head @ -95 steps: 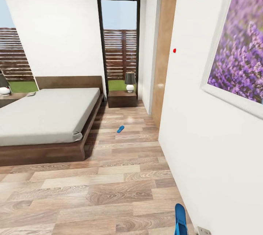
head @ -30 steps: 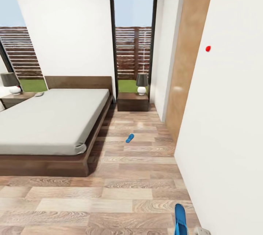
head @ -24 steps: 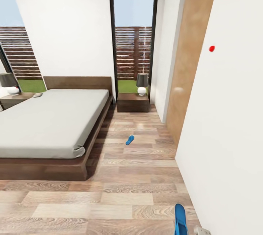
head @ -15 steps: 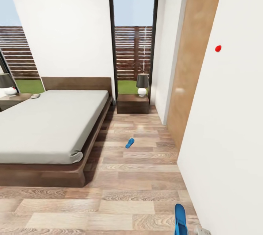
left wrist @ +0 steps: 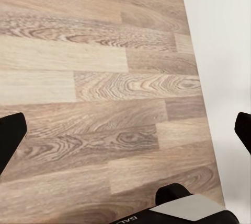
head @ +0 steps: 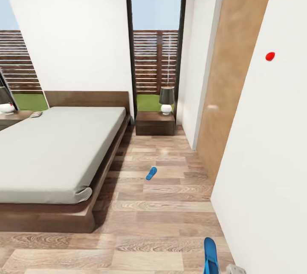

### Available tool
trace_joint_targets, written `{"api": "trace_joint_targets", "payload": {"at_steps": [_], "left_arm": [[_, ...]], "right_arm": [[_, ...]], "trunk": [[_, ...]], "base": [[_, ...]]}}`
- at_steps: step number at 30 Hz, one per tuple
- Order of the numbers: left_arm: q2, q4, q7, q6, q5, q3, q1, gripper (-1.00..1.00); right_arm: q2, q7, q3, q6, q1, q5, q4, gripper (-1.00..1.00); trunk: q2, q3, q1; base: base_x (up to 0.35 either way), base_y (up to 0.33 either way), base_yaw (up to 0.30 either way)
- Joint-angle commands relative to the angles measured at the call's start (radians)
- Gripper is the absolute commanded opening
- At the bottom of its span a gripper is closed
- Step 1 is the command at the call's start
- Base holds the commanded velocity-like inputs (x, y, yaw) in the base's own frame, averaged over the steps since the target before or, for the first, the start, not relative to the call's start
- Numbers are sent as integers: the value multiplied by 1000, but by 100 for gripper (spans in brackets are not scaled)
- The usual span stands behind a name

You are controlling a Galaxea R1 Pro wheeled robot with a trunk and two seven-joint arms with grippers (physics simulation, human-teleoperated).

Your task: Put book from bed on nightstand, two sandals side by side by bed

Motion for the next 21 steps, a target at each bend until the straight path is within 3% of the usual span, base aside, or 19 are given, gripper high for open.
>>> {"api": "trace_joint_targets", "payload": {"at_steps": [1, 21], "left_arm": [[0, 1, -2, -3, 5, -1, -1, 100], [0, 1, -2, -3, 5, 0, -1, 100]], "right_arm": [[0, 4, -1, 6, 0, -11, 0, -100], [-1, 4, -1, 6, 0, -11, 0, -100]], "trunk": [[0, -1, 1], [0, -1, 1]], "base": [[324, 0, 0], [324, 0, 0]]}}
